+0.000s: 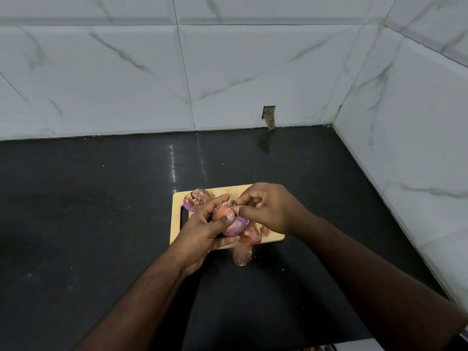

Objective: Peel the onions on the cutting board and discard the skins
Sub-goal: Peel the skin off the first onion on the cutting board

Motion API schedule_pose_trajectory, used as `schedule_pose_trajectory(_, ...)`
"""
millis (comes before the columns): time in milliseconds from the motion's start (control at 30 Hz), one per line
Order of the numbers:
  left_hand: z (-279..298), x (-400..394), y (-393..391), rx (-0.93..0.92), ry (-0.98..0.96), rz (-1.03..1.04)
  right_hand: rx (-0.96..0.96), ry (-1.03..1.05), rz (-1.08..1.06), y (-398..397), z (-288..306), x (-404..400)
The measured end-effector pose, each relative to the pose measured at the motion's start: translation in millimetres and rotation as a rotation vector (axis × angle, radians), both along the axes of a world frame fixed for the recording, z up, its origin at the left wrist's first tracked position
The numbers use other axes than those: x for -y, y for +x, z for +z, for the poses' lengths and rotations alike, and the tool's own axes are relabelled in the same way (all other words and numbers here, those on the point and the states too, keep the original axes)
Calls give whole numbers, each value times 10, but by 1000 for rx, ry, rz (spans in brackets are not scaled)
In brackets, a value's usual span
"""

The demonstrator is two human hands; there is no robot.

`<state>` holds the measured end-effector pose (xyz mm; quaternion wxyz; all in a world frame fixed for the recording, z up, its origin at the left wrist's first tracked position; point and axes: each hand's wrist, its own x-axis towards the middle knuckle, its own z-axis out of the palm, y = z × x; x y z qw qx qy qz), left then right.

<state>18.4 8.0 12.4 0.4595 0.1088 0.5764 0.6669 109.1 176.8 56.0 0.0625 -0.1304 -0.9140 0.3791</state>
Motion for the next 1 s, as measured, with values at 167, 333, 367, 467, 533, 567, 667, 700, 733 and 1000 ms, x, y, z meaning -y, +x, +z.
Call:
schedule_pose_trajectory(167,9,-6,18,-35,-3,-9,23,84,16,-24,9,30)
schedule_pose_trajectory(333,35,4,4,-17,17,-9,42,125,36,-28,-25,72)
schedule_pose_trajectory(367,41,5,3,-9,22,-7,47,115,32,-31,-35,71)
schedule_pose_trajectory(467,39,5,6,4,35,3,66,84,15,-37,-79,60)
schedule_pose_trajectory(533,39,2,5,14,41,10,71,78,-3,-39,-109,56)
schedule_pose_trajectory(567,41,2,3,18,42,10,71,72,-13,-39,-122,58)
schedule_pose_trajectory(667,43,7,-4,25,45,4,61,32,-35,-33,-135,70)
schedule_pose_trajectory(700,43,10,-4,28,46,2,67,16,-40,-32,-133,70)
schedule_pose_trajectory(733,41,12,-3,30,47,0,75,-4,-46,-33,-131,67)
schedule_pose_trajectory(1000,37,24,2,54,64,13,81,-200,-162,-8,-105,13)
